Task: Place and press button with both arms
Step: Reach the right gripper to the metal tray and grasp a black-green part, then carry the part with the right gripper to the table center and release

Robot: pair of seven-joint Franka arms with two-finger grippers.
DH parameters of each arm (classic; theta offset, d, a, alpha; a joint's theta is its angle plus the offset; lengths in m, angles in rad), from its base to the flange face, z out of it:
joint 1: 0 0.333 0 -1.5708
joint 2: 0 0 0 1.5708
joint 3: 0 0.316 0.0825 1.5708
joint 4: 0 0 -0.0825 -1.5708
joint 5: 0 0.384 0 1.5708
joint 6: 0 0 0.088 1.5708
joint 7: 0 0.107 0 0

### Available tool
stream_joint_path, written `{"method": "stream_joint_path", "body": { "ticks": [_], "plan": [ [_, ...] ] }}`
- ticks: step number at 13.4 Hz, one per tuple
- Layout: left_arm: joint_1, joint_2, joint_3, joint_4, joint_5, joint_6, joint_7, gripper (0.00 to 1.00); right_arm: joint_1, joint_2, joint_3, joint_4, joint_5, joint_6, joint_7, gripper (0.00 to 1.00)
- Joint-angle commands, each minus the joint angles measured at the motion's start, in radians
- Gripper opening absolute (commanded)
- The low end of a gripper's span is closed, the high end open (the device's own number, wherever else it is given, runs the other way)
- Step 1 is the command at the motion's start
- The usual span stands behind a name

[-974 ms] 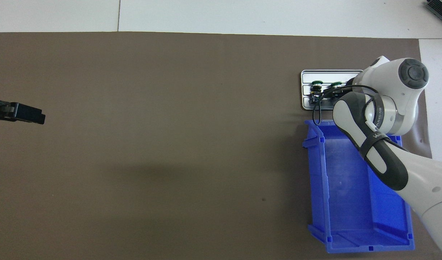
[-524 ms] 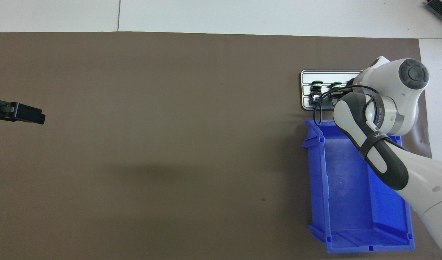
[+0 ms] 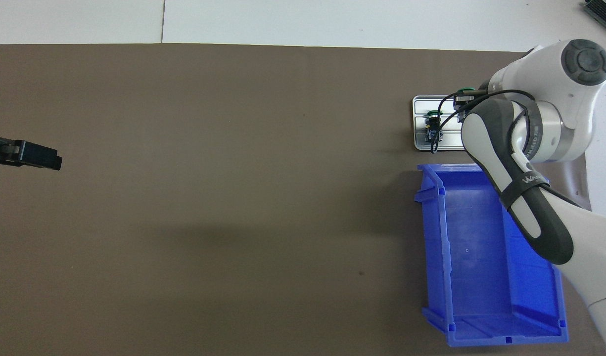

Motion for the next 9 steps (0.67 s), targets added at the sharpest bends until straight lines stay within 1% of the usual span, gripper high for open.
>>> {"method": "stream_joint_path", "body": {
  "ticks": [1, 3, 6, 9],
  "plan": [
    [0.008, -0.012, -0.007, -0.010, 0.019, -0.009, -0.010, 1.00, 0.010, 0.003, 0.013, 0.133, -0.011, -0.138, 0.283, 0.00],
    [0.008, -0.012, -0.007, -0.010, 0.019, -0.009, -0.010, 1.00, 0.071, -0.013, 0.014, 0.143, -0.002, -0.149, 0.492, 0.00],
    [0.010, -0.012, -0.007, -0.010, 0.019, -0.009, -0.010, 1.00, 0.194, -0.024, 0.013, 0.143, -0.014, -0.146, 0.925, 0.00],
    [0.008, -0.012, -0.007, -0.010, 0.019, -0.009, -0.010, 1.00, 0.322, -0.041, 0.013, 0.123, -0.022, -0.133, 1.280, 0.00]
  ]
}}
